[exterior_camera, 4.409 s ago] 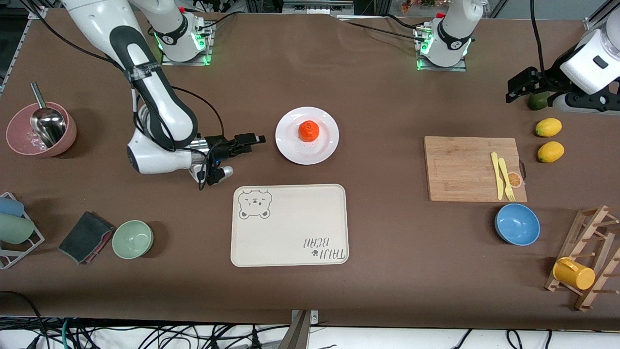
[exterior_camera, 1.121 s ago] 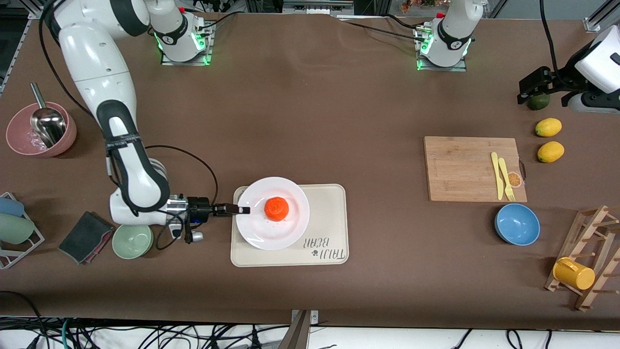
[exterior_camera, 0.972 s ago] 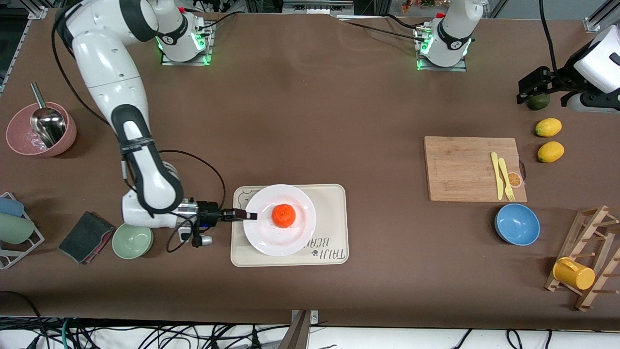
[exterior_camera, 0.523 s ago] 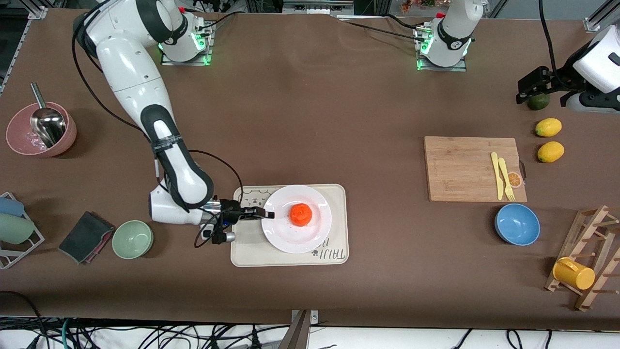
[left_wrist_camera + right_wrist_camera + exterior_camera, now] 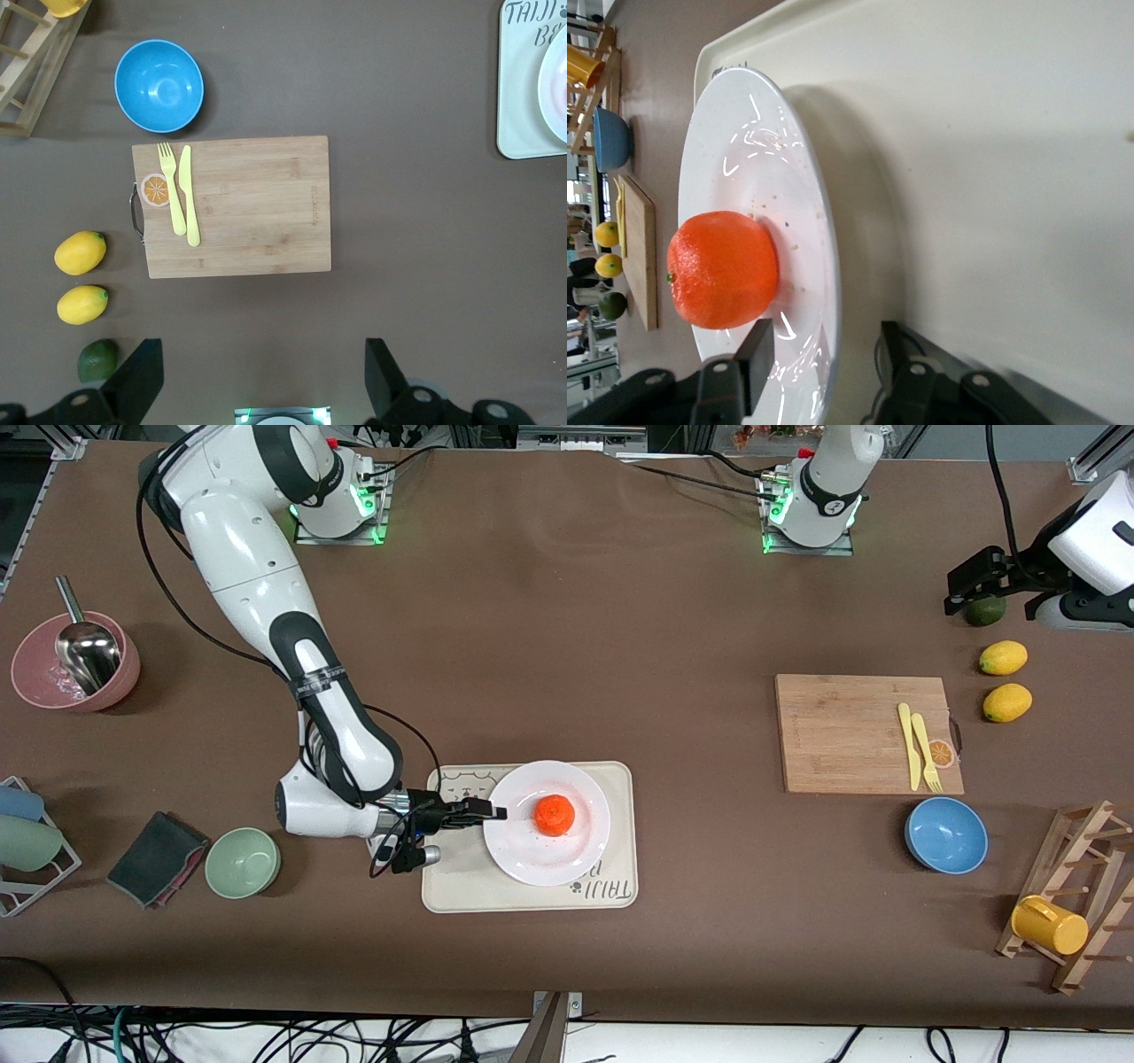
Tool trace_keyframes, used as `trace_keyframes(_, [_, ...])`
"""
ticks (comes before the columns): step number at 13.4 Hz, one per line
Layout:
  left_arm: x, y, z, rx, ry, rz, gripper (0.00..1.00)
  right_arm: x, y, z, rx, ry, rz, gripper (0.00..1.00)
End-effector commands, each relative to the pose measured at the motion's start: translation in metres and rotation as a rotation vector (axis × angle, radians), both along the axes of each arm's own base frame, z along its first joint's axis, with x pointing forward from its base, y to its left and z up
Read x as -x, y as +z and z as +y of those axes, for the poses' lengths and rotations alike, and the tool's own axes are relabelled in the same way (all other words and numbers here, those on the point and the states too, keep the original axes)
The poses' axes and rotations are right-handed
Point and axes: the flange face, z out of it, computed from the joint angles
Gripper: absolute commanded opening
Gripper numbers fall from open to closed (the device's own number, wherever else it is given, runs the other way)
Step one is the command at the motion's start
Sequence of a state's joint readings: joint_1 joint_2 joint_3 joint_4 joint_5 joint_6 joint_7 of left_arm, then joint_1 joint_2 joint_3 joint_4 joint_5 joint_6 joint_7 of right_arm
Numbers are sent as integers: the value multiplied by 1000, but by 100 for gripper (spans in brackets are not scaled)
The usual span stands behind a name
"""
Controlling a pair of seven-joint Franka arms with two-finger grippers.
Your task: Place orange and plate with both arms
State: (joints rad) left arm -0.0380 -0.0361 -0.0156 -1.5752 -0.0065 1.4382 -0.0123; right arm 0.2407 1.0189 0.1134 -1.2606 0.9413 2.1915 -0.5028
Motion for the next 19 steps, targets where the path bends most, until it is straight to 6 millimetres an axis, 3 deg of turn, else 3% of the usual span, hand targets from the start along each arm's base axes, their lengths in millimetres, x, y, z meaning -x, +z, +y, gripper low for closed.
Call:
trace_keyframes(1, [6, 3, 1, 10, -10, -1, 100, -6, 25, -6, 86, 69, -56, 100])
trace_keyframes(4, [6, 3, 1, 10, -10, -1, 100, -7, 60, -2, 241, 141, -79, 100])
trace_keyframes(9, [6, 3, 1, 10, -11, -1, 100, -3, 145, -12, 505, 200, -94, 100])
trace_keyframes(12, [6, 4, 0, 10, -13, -2, 100, 1, 206, -57, 737, 270, -101, 100])
trace_keyframes(16, [7, 3, 0, 9, -11, 1, 100, 22, 305, -153, 927, 228, 10, 100])
trace_keyframes(18, [7, 4, 0, 9, -13, -1, 100, 38, 359, -177, 928, 178, -8, 100])
trace_keyframes(19, [7, 3, 0, 9, -13, 1, 100, 49, 375, -186, 924, 162, -9, 100])
